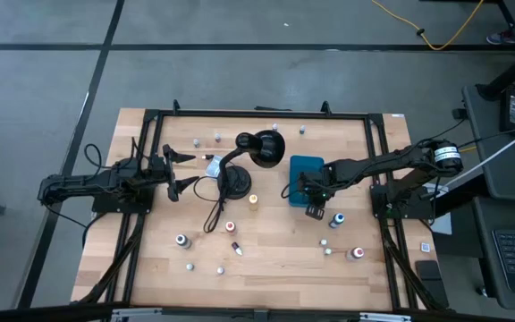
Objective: Pick & Place food coloring
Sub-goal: Put the small red food coloring bottle into the blue bin, then put the small blue food coloring bottle into the blue bin
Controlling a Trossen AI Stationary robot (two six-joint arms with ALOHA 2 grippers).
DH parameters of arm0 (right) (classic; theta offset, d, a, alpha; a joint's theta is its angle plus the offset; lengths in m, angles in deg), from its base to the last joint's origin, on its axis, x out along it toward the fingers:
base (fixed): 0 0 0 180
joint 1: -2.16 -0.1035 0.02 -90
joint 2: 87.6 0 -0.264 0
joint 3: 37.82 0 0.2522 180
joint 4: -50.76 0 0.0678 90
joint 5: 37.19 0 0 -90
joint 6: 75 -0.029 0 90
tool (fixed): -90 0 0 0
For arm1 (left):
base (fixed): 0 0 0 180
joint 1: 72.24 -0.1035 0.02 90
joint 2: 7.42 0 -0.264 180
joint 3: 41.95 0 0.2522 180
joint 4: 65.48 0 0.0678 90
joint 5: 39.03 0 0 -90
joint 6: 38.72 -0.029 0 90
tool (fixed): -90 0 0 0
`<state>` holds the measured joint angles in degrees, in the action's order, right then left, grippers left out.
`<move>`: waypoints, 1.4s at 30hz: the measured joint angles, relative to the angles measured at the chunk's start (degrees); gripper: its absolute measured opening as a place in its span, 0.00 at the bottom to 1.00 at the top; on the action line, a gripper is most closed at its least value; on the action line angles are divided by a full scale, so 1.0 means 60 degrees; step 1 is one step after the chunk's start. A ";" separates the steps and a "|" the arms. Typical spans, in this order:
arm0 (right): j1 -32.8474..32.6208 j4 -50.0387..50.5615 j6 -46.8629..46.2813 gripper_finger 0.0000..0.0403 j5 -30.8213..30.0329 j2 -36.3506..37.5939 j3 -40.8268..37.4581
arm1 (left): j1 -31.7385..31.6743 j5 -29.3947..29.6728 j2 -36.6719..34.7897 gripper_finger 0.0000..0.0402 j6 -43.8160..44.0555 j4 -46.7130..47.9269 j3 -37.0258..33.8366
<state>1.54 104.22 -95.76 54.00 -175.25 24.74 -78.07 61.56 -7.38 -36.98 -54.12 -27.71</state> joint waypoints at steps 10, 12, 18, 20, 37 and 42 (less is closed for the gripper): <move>0.0004 0.0430 0.0023 0.36 0.0000 0.0167 0.0337 | 0.0000 0.0000 -0.0002 0.86 0.0000 0.0002 0.0002; 0.0004 0.0906 0.0050 0.36 -0.0070 0.0336 0.0667 | -0.0003 0.0000 -0.0002 0.86 0.0000 0.0001 0.0002; -0.0058 0.2463 0.0266 0.36 -0.0520 0.0923 0.1748 | 0.0000 0.0002 -0.0002 0.86 0.0004 0.0002 -0.0002; -0.0139 0.3026 0.0428 0.36 -0.0647 0.1072 0.2137 | -0.0002 0.0000 0.0001 0.86 0.0003 0.0001 -0.0001; 0.2174 0.3710 0.2521 0.48 -0.3964 0.1413 0.4916 | -0.0002 0.0000 -0.0002 0.86 0.0000 -0.0001 0.0000; 0.3862 0.2707 0.3023 0.59 -0.3806 0.1295 0.4943 | -0.0001 0.0000 -0.0002 0.86 0.0000 0.0002 -0.0001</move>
<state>24.71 120.46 -77.62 31.16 -167.48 54.40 -78.08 61.56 -7.39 -36.98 -54.11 -27.71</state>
